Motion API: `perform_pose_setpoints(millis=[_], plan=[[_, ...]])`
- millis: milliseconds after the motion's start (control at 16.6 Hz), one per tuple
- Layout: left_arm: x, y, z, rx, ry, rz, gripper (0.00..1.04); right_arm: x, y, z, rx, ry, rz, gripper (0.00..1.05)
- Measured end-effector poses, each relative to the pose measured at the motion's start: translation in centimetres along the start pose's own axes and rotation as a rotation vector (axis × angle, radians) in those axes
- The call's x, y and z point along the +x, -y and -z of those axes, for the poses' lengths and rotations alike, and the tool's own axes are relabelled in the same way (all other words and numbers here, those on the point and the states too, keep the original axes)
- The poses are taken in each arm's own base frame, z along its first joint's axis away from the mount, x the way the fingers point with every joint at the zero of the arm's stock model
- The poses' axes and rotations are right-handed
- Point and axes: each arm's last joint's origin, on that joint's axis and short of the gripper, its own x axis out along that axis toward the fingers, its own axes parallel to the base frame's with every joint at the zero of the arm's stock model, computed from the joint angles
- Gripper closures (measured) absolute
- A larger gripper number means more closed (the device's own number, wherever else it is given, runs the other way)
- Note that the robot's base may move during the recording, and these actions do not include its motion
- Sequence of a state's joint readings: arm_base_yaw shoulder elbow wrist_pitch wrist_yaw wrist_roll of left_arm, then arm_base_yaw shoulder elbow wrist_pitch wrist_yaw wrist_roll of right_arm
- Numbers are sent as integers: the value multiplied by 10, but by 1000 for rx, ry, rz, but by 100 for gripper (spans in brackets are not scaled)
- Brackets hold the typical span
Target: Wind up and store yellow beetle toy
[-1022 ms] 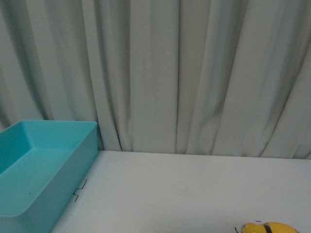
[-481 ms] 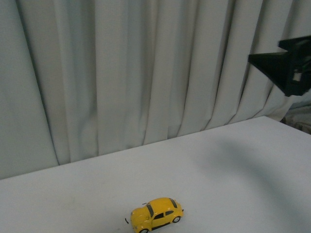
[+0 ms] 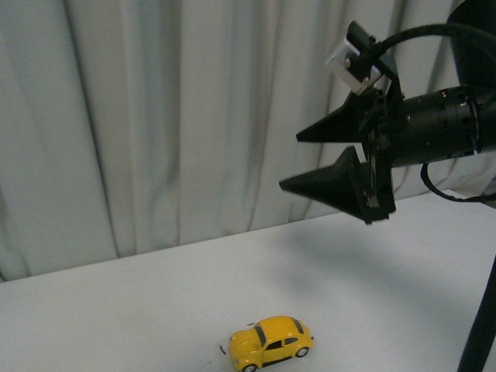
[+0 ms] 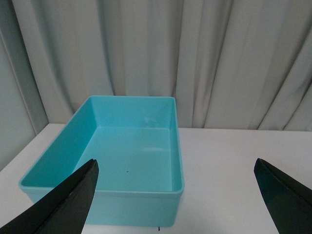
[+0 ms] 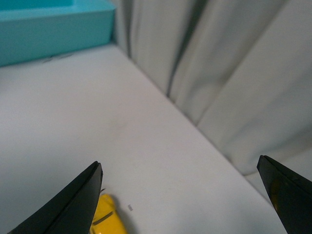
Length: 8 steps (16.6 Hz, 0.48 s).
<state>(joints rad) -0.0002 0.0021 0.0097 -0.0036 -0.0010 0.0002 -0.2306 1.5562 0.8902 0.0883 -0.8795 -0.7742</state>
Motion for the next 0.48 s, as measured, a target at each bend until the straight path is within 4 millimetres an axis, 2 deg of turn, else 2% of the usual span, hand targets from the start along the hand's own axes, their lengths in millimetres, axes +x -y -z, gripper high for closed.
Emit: perform_pose_setpoints(millis=[60,180,301,361,481], plan=[[0,0,0,0,0,0,7,19,5,4,-62,-89,-140,7],[0,0,0,0,0,0,7,32,10,22,-150,-246,-280,7],[0,0,0,0,0,0,7,40,1,52,-227,-400,-462,7],[0,0,0,0,0,0,7,45,-2,63,-255,-452,-530,7],[0,0,0,0,0,0,7,59,5,75,-340,-512,-556,7]])
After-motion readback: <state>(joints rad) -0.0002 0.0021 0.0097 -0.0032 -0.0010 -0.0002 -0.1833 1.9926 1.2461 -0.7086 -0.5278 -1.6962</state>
